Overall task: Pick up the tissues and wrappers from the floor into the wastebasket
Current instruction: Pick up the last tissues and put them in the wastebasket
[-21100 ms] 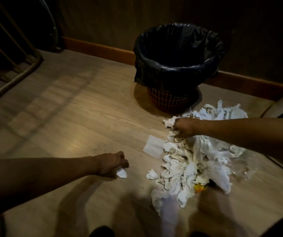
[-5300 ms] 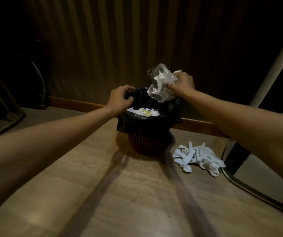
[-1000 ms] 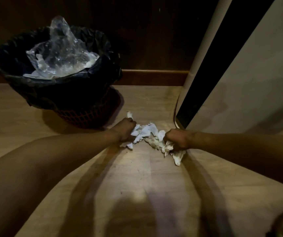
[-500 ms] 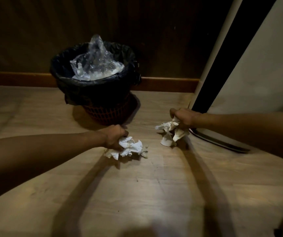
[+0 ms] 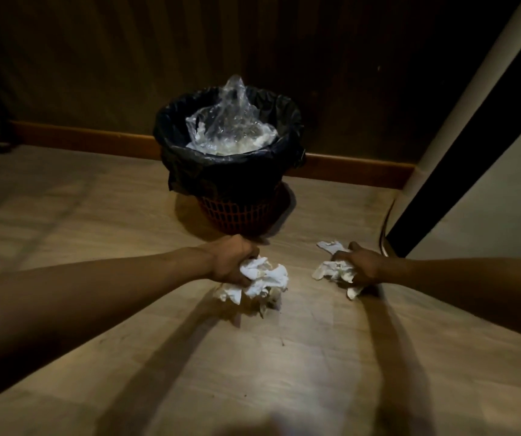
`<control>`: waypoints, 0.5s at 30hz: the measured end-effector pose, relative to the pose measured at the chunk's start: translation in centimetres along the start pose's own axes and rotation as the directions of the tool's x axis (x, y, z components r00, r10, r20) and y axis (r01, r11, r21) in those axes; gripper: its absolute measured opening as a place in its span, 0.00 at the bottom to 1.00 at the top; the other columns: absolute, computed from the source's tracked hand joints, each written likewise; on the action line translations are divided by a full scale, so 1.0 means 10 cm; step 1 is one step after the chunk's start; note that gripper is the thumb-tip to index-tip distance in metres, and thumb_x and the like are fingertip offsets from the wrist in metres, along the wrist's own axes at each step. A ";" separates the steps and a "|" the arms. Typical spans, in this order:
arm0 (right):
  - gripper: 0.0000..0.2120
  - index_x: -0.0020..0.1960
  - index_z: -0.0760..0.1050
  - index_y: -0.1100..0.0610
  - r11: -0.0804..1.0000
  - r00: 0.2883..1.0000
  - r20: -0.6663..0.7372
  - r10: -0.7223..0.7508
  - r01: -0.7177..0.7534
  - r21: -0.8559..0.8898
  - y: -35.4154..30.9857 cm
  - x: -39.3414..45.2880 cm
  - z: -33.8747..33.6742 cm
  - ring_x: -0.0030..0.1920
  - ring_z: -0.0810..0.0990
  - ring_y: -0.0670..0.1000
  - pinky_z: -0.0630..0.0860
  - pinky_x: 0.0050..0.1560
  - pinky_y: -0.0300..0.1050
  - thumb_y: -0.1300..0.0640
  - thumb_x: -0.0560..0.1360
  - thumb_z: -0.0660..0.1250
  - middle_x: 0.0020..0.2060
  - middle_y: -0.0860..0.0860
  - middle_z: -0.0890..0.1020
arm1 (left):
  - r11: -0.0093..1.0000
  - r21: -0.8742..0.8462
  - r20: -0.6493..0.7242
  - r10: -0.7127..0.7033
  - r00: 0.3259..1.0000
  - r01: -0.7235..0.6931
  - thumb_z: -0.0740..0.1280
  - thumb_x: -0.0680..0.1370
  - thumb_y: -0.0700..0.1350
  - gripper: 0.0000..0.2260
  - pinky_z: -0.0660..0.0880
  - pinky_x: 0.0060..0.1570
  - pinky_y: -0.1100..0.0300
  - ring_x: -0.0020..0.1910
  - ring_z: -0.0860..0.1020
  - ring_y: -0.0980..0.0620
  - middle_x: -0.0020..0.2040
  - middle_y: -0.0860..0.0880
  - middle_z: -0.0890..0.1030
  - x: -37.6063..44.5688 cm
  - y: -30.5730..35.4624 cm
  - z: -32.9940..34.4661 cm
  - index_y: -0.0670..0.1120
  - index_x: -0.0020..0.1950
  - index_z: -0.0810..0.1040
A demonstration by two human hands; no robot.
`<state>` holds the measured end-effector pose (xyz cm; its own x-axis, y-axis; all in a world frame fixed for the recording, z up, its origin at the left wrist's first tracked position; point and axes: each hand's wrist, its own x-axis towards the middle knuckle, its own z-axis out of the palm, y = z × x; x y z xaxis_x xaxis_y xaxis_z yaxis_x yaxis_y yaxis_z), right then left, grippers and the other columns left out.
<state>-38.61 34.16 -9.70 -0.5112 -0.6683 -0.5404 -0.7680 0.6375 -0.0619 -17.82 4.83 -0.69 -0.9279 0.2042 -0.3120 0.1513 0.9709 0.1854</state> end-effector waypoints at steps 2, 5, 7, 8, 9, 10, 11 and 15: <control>0.27 0.67 0.71 0.51 0.999 1.000 -0.012 0.008 -0.008 0.038 -0.02 -0.02 0.03 0.59 0.76 0.59 0.72 0.51 0.44 0.45 0.71 0.72 0.59 0.56 0.77 | 1.000 0.005 -0.011 -0.019 1.000 0.019 0.76 0.69 0.55 0.20 0.76 0.43 0.51 0.47 0.78 0.43 0.49 0.44 0.80 0.00 0.00 -0.02 0.43 0.52 0.77; 0.27 0.61 0.79 0.59 0.997 0.998 0.048 0.050 -0.053 0.060 -0.09 -0.08 0.02 0.60 0.80 0.60 0.73 0.54 0.45 0.45 0.66 0.68 0.59 0.58 0.82 | 1.000 0.003 -0.019 -0.026 0.999 0.026 0.75 0.69 0.55 0.21 0.76 0.44 0.52 0.48 0.78 0.43 0.50 0.44 0.80 -0.03 0.01 -0.05 0.43 0.53 0.77; 0.25 0.59 0.80 0.62 0.998 0.993 0.108 0.050 -0.055 0.042 -0.18 -0.16 -0.04 0.58 0.80 0.60 0.74 0.53 0.45 0.47 0.68 0.71 0.57 0.59 0.82 | 1.000 0.018 -0.024 -0.019 1.000 0.020 0.75 0.70 0.55 0.20 0.75 0.44 0.52 0.48 0.78 0.43 0.50 0.44 0.80 -0.07 0.02 -0.09 0.42 0.54 0.77; 0.24 0.58 0.80 0.62 0.998 0.992 0.115 0.047 -0.051 0.035 -0.22 -0.21 -0.09 0.56 0.81 0.59 0.74 0.52 0.45 0.48 0.68 0.72 0.55 0.60 0.83 | 0.999 0.023 -0.030 -0.022 0.999 0.022 0.75 0.70 0.55 0.21 0.75 0.45 0.52 0.49 0.78 0.43 0.51 0.44 0.80 -0.08 0.03 -0.12 0.42 0.55 0.78; 0.26 0.55 0.81 0.62 0.998 0.994 0.104 0.045 -0.048 0.026 -0.24 -0.25 -0.18 0.53 0.82 0.58 0.74 0.49 0.45 0.44 0.66 0.71 0.52 0.59 0.83 | 0.999 0.023 -0.036 -0.024 0.999 0.025 0.74 0.70 0.55 0.22 0.76 0.45 0.52 0.49 0.78 0.44 0.51 0.44 0.80 -0.10 0.03 -0.15 0.43 0.56 0.78; 0.29 0.51 0.81 0.62 0.998 0.996 0.077 0.034 -0.038 0.055 -0.24 -0.30 -0.30 0.48 0.81 0.56 0.73 0.47 0.45 0.40 0.62 0.68 0.47 0.58 0.83 | 1.000 0.020 -0.046 -0.021 0.999 0.022 0.74 0.70 0.56 0.21 0.76 0.45 0.51 0.49 0.79 0.44 0.51 0.45 0.80 -0.12 0.03 -0.18 0.44 0.56 0.78; 0.30 0.45 0.81 0.60 0.996 1.000 0.027 0.013 -0.015 0.085 -0.22 -0.32 -0.41 0.42 0.80 0.55 0.74 0.44 0.45 0.36 0.58 0.63 0.41 0.57 0.82 | 1.000 0.017 -0.053 -0.018 0.998 0.018 0.74 0.69 0.57 0.21 0.77 0.45 0.51 0.48 0.79 0.44 0.50 0.45 0.80 -0.14 0.02 -0.21 0.45 0.54 0.78; 0.17 0.47 0.81 0.60 0.986 0.984 -0.160 0.081 -0.055 0.160 -0.15 -0.43 -0.92 0.44 0.82 0.58 0.78 0.45 0.49 0.47 0.67 0.72 0.42 0.57 0.83 | 0.999 0.034 -0.111 0.004 0.994 0.000 0.74 0.68 0.56 0.19 0.76 0.42 0.50 0.44 0.79 0.44 0.46 0.44 0.80 -0.22 0.04 -0.44 0.44 0.49 0.78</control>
<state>-38.79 32.56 0.40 -0.6272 -0.6670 -0.4021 -0.6667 0.7267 -0.1654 -17.22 4.22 4.21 -0.9595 0.1928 -0.2055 0.1629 0.9746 0.1537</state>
